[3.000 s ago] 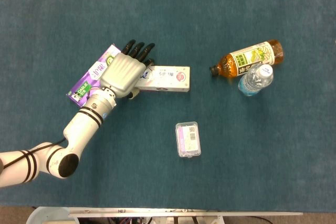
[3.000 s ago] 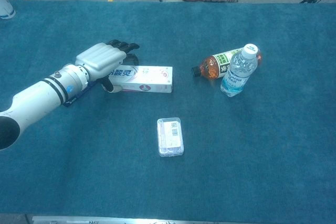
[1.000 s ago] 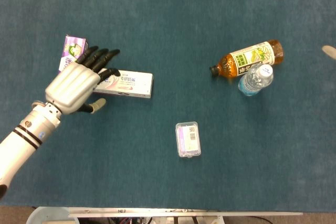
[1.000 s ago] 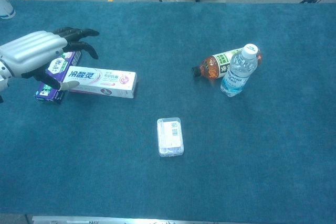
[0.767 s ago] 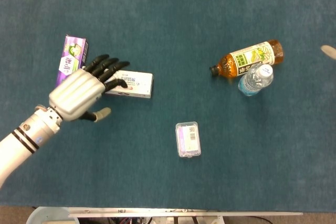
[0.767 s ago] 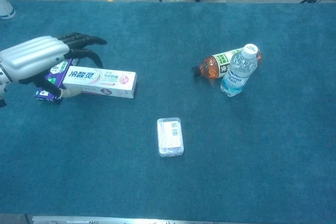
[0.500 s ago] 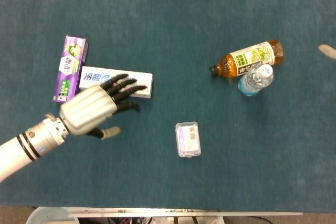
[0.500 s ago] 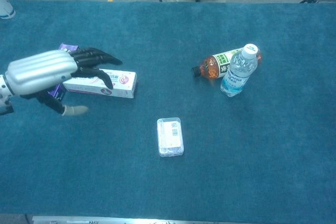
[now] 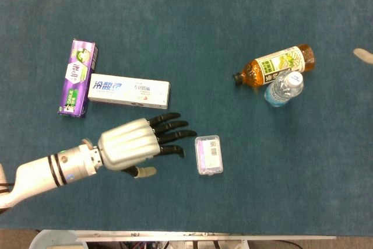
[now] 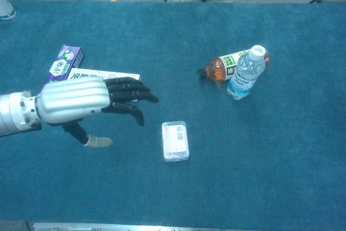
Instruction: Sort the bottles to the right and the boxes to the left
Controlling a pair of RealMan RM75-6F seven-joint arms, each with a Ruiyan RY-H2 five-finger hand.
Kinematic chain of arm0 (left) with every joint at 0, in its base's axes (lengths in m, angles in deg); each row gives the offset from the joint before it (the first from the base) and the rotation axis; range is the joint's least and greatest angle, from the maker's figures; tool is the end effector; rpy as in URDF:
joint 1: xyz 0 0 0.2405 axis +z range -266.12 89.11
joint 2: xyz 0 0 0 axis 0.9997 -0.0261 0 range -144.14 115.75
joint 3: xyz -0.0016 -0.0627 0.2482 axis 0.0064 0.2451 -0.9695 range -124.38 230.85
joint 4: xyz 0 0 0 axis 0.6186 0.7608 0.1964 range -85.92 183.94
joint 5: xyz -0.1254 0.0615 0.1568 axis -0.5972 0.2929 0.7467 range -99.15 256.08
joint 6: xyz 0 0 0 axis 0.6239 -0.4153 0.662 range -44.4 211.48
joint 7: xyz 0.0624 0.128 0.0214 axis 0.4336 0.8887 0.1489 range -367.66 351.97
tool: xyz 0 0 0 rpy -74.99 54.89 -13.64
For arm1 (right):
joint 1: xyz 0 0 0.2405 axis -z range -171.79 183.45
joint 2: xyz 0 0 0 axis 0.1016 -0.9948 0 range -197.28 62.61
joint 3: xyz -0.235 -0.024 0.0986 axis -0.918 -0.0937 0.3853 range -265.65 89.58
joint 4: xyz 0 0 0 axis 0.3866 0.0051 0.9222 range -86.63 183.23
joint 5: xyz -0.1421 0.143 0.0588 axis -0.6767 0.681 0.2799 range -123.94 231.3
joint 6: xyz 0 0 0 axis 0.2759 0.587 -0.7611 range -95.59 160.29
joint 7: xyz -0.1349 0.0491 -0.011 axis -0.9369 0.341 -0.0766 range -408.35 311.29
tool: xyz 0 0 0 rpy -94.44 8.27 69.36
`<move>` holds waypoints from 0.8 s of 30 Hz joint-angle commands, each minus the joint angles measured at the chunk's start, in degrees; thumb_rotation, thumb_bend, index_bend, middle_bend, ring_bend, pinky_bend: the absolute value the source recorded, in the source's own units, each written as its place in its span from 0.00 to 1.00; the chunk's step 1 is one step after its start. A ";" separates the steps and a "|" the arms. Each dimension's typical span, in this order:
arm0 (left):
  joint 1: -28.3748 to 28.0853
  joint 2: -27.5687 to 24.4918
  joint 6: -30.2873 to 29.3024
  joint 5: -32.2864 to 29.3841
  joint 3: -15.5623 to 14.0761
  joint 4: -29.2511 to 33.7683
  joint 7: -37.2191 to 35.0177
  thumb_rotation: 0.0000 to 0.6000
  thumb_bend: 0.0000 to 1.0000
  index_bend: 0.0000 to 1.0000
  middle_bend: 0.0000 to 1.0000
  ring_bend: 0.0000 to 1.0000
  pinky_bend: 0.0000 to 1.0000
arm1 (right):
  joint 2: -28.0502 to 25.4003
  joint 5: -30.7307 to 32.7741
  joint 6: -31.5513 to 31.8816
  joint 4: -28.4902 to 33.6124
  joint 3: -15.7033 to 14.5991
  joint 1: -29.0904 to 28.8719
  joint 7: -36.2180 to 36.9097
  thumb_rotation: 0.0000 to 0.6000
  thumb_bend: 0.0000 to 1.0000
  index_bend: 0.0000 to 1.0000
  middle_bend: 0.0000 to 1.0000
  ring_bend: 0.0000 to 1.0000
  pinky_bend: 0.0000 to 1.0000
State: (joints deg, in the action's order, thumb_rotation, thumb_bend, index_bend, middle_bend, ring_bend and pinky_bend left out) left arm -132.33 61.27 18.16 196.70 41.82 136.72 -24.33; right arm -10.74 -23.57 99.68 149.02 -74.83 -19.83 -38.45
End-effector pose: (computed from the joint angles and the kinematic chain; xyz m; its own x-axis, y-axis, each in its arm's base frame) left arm -0.1546 0.2303 0.0116 0.5691 0.3541 0.7421 0.4809 -0.8754 0.0489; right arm -0.2101 -0.3084 0.1784 0.1867 -0.0540 0.9809 -0.9563 -0.2386 0.1689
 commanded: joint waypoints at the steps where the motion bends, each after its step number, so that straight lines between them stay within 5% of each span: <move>1: -1.74 0.91 3.36 0.09 0.12 1.70 2.87 0.92 0.28 0.26 0.05 0.00 0.01 | -0.11 0.21 0.03 -0.20 0.08 0.08 0.21 1.00 0.03 0.10 0.30 0.19 0.41; 7: -4.29 1.58 9.79 -1.84 1.05 5.81 8.08 0.66 0.28 0.20 0.01 0.00 0.00 | -0.23 0.46 0.02 -0.57 -0.10 0.40 0.66 1.00 0.03 0.10 0.30 0.19 0.41; 24: -7.91 7.59 22.71 -13.23 5.89 7.56 20.22 0.53 0.28 0.03 0.00 0.00 0.00 | -0.16 0.81 -0.31 -2.50 -0.10 0.65 2.31 1.00 0.03 0.10 0.30 0.19 0.41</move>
State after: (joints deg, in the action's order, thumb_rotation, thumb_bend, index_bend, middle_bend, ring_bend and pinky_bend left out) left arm -140.07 67.89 39.75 184.64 47.25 145.04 -5.66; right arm -10.91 -22.78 99.38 146.53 -74.94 -19.17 -36.16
